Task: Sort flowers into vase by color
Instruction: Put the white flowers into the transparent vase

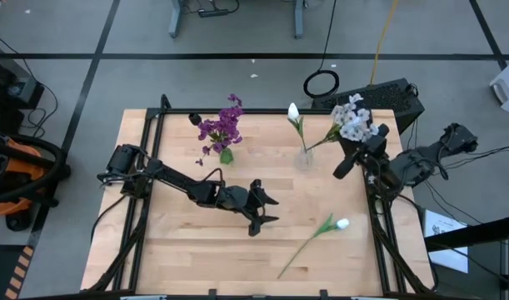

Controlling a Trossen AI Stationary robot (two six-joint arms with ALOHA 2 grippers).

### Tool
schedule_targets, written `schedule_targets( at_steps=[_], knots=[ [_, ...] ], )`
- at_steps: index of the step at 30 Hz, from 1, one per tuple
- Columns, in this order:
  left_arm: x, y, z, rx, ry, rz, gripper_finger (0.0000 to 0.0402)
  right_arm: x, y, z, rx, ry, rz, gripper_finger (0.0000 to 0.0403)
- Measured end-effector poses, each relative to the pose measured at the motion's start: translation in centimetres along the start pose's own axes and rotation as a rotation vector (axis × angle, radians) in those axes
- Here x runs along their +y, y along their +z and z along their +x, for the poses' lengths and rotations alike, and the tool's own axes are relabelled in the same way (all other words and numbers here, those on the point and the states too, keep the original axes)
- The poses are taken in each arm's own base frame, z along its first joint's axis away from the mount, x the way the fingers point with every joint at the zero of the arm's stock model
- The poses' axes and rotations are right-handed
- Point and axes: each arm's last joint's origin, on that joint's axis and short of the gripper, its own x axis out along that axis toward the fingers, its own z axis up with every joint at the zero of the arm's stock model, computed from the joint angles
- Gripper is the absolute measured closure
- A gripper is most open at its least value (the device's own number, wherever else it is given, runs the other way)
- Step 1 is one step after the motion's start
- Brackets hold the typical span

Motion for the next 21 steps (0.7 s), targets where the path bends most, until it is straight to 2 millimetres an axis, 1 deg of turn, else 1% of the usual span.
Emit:
schedule_targets(
  at_steps=[2, 5, 10, 16, 21],
  knots=[
    [0.0, 0.0, 0.0, 0.000, -0.007, 0.024, 0.0146, -0.1, -0.2, 0.2, 0.008, -0.011, -0.021, 0.0395],
    [-0.1, 0.0, 0.0, 0.000, -0.011, 0.044, 0.0146, -0.3, -0.7, 0.7, 0.039, 0.022, -0.046, 0.0395],
    [-0.1, 0.0, 0.0, 0.001, -0.013, 0.044, 0.0146, -0.8, -1.4, 1.3, 0.072, -0.013, -0.027, 0.0395],
    [-0.3, 0.0, 0.0, 0.001, -0.016, 0.040, 0.0146, -1.2, -1.6, 1.9, 0.085, -0.062, -0.034, 0.0396],
    [-0.3, -0.1, 0.0, 0.002, -0.017, 0.041, 0.0146, -1.4, -1.7, 2.5, 0.107, -0.049, -0.006, 0.0396]
  ],
)
